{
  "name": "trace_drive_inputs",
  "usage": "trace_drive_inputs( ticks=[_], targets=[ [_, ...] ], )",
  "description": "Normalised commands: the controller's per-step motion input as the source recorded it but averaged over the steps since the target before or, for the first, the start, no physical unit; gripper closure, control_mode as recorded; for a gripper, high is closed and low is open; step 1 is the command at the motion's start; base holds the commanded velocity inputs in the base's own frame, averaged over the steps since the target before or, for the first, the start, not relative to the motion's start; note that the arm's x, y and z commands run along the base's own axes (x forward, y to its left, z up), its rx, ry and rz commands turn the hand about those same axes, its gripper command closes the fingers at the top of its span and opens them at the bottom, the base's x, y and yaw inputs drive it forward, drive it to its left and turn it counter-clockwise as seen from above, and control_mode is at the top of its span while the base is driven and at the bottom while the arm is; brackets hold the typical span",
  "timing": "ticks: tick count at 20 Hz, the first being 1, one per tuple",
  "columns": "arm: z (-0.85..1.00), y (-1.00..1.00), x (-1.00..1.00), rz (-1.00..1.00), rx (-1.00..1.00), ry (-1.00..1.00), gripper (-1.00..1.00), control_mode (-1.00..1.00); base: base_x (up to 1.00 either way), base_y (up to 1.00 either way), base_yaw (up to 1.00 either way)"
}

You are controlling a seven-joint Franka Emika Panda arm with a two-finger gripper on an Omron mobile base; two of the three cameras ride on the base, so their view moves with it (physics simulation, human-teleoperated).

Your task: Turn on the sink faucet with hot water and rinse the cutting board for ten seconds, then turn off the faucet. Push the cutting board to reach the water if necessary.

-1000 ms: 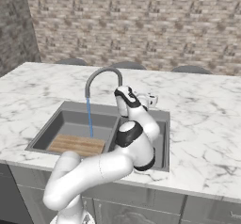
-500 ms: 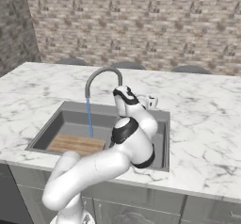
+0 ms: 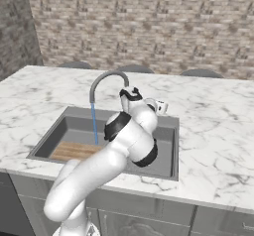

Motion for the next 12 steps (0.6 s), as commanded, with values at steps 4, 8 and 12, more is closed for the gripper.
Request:
trace_drive_inputs(
  ticks=[4, 8, 12],
  targets=[
    [0.20, -0.19, 0.00, 0.01, 0.10, 0.12, -1.00, -1.00, 0.00, 0.00, 0.00],
    [0.41, -0.20, 0.00, 0.01, 0.13, 0.13, -1.00, -1.00, 0.00, 0.00, 0.00],
    [0.31, -0.12, 0.00, 0.02, 0.13, 0.15, -1.00, -1.00, 0.00, 0.00, 0.00]
  ],
)
